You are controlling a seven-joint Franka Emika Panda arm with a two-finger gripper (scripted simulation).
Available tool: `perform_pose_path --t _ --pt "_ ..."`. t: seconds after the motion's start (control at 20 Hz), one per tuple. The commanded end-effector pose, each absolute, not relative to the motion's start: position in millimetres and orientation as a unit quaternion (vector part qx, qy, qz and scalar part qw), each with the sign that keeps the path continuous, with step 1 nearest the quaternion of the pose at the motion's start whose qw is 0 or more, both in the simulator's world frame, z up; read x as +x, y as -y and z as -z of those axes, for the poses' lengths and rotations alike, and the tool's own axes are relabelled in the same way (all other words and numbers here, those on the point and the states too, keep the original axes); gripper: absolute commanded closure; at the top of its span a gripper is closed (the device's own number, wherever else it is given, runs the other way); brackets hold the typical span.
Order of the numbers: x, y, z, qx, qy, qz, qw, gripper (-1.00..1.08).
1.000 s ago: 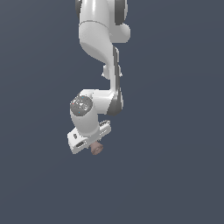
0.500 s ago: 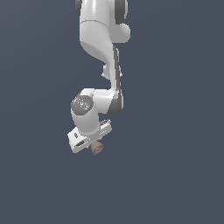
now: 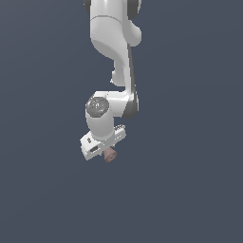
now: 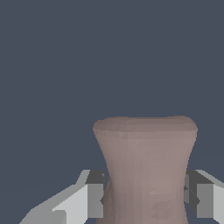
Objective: Pick up the object and move it to a goal position.
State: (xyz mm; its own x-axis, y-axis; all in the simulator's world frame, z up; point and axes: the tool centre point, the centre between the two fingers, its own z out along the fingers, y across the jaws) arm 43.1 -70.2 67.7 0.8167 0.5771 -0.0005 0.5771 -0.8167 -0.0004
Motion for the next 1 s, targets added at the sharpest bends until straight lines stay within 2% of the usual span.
perform_pose_path --t 0.0,0.55,0.95 --pt "33 60 -71 -0.953 0.303 0.000 0.000 1.08" --pt "-21 8 -85 -0.953 0.303 0.000 0.000 1.08" --pt "-42 -14 -92 -0.953 0.303 0.000 0.000 1.08"
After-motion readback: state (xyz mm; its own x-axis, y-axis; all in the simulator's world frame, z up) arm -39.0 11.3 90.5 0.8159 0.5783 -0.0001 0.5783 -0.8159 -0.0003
